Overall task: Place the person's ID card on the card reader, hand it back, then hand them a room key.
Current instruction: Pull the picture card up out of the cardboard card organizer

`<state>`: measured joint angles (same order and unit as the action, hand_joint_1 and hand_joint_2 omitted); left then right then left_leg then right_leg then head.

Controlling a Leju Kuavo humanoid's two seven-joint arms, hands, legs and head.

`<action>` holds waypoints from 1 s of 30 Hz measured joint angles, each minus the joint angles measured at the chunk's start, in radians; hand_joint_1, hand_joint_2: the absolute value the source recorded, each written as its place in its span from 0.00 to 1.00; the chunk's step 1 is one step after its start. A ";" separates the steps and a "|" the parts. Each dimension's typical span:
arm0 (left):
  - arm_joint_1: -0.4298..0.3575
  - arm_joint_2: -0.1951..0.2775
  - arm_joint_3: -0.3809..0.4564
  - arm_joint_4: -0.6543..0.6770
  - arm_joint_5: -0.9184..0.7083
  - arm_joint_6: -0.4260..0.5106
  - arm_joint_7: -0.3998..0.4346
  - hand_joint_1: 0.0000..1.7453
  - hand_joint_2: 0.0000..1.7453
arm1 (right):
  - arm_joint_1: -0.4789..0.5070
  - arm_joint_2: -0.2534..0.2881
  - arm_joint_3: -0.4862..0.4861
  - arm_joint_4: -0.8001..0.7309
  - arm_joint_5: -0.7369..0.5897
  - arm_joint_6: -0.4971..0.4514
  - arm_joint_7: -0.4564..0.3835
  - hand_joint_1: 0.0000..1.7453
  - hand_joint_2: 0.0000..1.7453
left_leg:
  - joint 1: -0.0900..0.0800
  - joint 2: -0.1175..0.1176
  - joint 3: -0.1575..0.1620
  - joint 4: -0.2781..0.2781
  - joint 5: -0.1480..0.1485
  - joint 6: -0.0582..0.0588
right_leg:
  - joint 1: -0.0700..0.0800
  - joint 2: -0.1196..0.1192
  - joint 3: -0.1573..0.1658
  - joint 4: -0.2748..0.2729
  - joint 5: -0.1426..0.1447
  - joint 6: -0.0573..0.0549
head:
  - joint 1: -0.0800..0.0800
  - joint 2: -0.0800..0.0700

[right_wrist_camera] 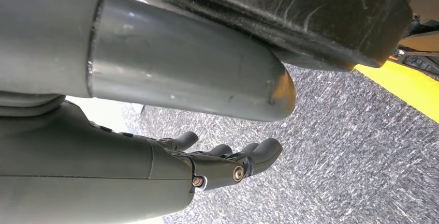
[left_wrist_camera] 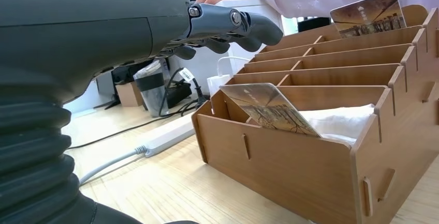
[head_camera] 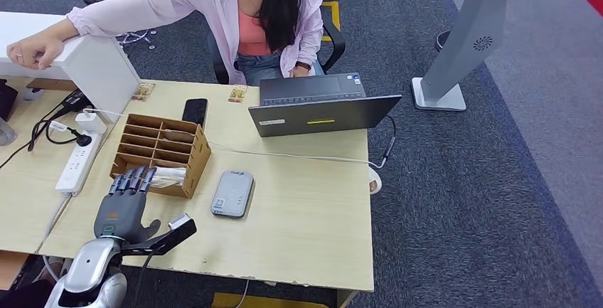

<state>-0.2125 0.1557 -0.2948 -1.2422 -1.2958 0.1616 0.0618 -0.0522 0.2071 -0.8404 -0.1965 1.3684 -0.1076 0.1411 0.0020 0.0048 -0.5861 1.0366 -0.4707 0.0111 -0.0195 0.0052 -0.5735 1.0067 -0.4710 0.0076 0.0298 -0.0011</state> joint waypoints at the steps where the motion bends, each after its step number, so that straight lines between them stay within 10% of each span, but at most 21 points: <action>1: 0.000 -0.001 0.000 0.000 0.000 0.001 0.000 0.00 1.00 | 0.000 0.000 0.000 0.000 0.000 0.000 0.000 0.00 0.00 | 0.000 0.000 0.000 0.000 0.000 0.000 | 0.000 0.000 0.000 0.000 0.000 0.000 | 0.000 0.000; 30: -0.072 -0.056 0.040 0.064 -0.034 0.058 0.009 0.00 1.00 | -0.001 0.000 0.006 0.000 0.036 0.018 0.000 0.00 0.00 | 0.000 0.000 0.000 0.000 0.000 0.000 | 0.000 0.000 0.000 0.000 0.000 0.000 | 0.000 0.000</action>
<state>-0.2840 0.0999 -0.2545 -1.1779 -1.3299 0.2195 0.0710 -0.0530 0.2071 -0.8349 -0.1965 1.4046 -0.0895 0.1416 0.0019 0.0046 -0.5862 1.0367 -0.4706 0.0112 -0.0195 0.0052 -0.5737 1.0067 -0.4707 0.0077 0.0298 -0.0011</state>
